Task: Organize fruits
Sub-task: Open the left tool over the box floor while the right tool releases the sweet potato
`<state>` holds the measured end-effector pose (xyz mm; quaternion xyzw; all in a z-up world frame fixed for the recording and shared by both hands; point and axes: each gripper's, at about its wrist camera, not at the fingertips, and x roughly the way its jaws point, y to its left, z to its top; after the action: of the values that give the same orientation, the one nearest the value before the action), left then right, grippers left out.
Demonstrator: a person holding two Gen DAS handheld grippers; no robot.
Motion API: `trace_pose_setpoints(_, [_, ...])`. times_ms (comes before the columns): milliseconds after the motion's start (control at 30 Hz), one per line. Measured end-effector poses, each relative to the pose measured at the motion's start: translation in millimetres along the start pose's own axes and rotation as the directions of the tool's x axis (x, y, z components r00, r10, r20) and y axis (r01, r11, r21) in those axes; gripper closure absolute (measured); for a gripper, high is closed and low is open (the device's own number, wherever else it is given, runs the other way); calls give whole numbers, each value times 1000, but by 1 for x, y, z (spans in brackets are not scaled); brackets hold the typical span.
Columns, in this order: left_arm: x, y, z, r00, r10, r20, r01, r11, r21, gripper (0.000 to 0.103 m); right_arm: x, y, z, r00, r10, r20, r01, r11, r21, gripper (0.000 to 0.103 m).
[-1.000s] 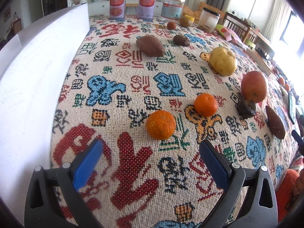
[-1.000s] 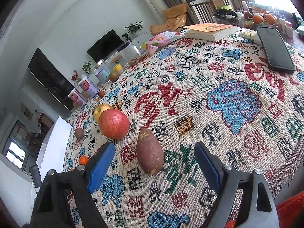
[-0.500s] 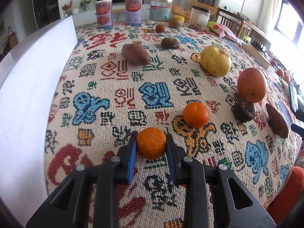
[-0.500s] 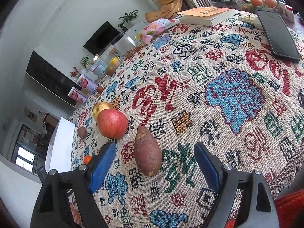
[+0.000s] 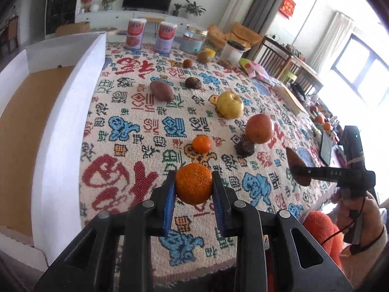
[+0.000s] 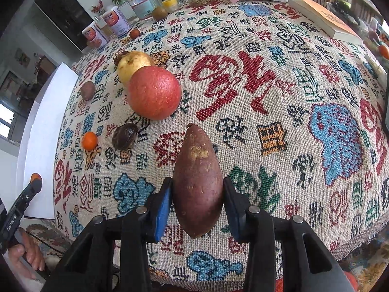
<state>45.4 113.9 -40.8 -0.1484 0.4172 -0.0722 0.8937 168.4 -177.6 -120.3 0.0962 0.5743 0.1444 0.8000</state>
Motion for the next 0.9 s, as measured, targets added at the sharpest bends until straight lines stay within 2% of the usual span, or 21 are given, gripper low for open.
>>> trace_pose_setpoints(67, [-24, 2, 2, 999, -26, 25, 27, 999, -19, 76, -18, 13, -11, 986, 169, 13, -169, 985, 25, 63])
trace_pose_setpoints(133, [-49, 10, 9, 997, -45, 61, 48, 998, -51, 76, -30, 38, -16, 950, 313, 19, -313, 949, 28, 63])
trace_pose_setpoints(233, [-84, 32, 24, 991, -1, 132, 14, 995, -95, 76, -38, 99, -9, 899, 437, 18, -436, 899, -40, 63])
trace_pose_setpoints(267, [-94, 43, 29, 988, 26, 155, -9, 994, -111, 75, -38, 122, -5, 880, 475, 10, -473, 878, -67, 63])
trace_pose_setpoints(333, [-106, 69, 35, 974, 130, 187, -104, 985, -141, 75, -32, 173, 1, 845, 535, -14, -532, 838, -123, 63])
trace_pose_setpoints(400, [-107, 101, 38, 956, 229, 182, -195, 963, -188, 75, -22, 229, 4, 819, 572, -47, -569, 801, -187, 63])
trace_pose_setpoints(467, [-99, 136, 37, 942, 305, 143, -264, 933, -246, 75, -4, 277, 5, 802, 591, -81, -592, 772, -231, 63])
trace_pose_setpoints(533, [-89, 167, 33, 926, 363, 103, -320, 901, -293, 75, 20, 318, 4, 799, 591, -110, -597, 759, -261, 63])
trace_pose_setpoints(633, [-76, 197, 25, 904, 425, 46, -389, 862, -325, 75, 57, 363, -3, 825, 548, -139, -561, 765, -315, 63])
trace_pose_setpoints(733, [-66, 208, 21, 892, 452, 11, -425, 846, -321, 75, 87, 390, -11, 859, 482, -170, -510, 782, -359, 63])
trace_pose_setpoints(833, [-57, 207, 17, 878, 478, -13, -459, 837, -297, 72, 97, 403, -19, 880, 437, -186, -474, 779, -411, 62])
trace_pose_setpoints(900, [-53, 203, 17, 869, 495, -18, -480, 831, -282, 60, 96, 408, -22, 891, 422, -166, -449, 774, -447, 60])
